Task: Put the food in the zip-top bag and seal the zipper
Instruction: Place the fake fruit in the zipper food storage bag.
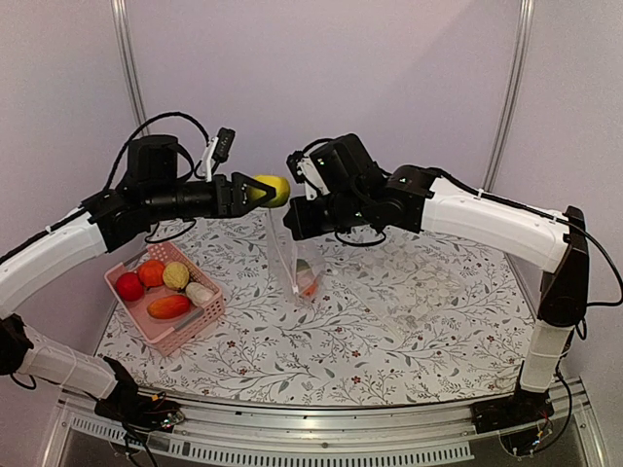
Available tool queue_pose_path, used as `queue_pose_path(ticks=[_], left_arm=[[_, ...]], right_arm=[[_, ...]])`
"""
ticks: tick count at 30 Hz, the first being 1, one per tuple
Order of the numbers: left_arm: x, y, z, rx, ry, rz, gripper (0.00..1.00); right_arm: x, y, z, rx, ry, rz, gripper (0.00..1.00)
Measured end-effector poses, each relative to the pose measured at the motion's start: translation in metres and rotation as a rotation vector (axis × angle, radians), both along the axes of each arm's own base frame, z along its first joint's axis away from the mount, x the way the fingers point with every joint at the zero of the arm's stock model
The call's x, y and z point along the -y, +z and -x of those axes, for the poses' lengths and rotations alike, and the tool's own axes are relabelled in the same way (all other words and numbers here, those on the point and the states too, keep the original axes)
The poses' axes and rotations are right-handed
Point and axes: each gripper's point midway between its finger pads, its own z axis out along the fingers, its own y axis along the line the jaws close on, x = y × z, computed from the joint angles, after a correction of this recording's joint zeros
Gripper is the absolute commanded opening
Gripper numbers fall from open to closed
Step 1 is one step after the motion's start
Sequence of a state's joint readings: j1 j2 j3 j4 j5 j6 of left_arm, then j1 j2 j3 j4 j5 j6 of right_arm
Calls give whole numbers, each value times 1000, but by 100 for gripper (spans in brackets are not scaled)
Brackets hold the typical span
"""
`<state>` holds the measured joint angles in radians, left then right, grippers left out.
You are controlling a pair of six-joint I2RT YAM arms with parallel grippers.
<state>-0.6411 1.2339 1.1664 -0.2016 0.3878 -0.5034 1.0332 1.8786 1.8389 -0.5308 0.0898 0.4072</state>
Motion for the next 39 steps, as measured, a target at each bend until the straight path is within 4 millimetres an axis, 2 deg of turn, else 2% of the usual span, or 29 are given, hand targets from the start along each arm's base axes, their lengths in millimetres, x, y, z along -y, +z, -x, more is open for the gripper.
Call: queue_pose_path(ticks=[28, 39], left_arm=[[-21, -52, -17, -97, 144, -197, 68], [-10, -58, -18, -94, 165, -274, 68]], right_arm=[[0, 0, 0, 3, 2, 1, 0], [-2, 0, 3, -6, 21, -4, 0]])
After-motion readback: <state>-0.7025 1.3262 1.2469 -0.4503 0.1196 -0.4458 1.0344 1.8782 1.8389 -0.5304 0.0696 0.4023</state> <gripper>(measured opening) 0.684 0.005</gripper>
